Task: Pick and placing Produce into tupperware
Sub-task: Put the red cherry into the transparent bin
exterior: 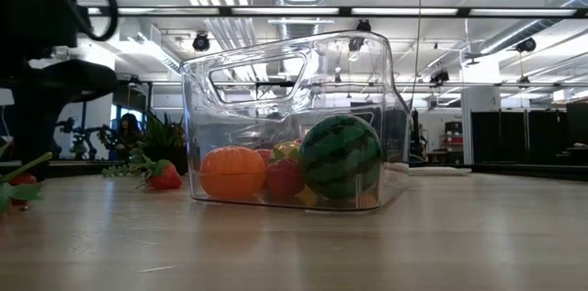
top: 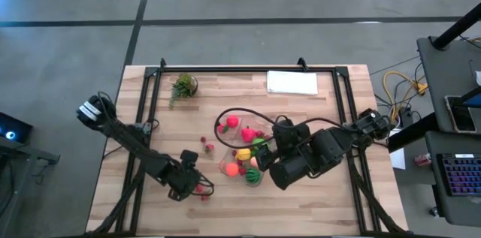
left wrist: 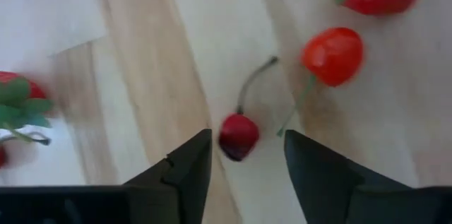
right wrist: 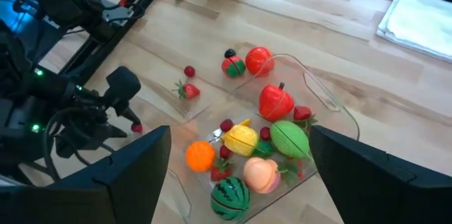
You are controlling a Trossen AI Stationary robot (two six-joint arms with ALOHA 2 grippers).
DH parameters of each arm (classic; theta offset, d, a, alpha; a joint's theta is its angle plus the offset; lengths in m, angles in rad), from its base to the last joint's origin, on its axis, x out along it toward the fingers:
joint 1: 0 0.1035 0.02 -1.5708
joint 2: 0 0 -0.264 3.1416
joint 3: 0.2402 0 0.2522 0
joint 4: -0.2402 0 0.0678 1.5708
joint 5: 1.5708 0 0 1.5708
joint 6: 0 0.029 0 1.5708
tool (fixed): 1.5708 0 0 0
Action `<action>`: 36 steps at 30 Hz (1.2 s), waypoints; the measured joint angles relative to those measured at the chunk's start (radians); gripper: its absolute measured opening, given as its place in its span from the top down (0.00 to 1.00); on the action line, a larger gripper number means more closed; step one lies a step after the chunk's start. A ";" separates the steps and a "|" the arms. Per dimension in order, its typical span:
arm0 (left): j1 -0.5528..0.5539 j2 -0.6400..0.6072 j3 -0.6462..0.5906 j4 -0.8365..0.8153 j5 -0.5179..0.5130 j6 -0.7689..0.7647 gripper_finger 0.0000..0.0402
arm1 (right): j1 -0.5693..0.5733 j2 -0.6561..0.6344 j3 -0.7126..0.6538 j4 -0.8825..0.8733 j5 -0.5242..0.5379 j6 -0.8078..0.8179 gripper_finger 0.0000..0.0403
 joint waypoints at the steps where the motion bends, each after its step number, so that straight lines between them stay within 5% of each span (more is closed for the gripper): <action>1: 0.007 -0.001 0.000 0.001 -0.001 0.000 0.61 | 0.000 0.000 0.000 0.000 0.000 0.000 0.19; 13: 0.052 0.014 -0.017 0.024 0.061 0.002 0.74 | 0.000 0.000 0.000 0.000 0.000 -0.003 0.19; 29: 0.057 0.000 -0.028 0.079 0.059 0.001 0.76 | 0.000 0.000 0.000 0.000 0.000 -0.003 0.19; 36: 0.057 0.000 -0.026 0.074 0.055 0.000 0.87 | 0.000 0.000 0.000 0.000 0.000 -0.003 0.19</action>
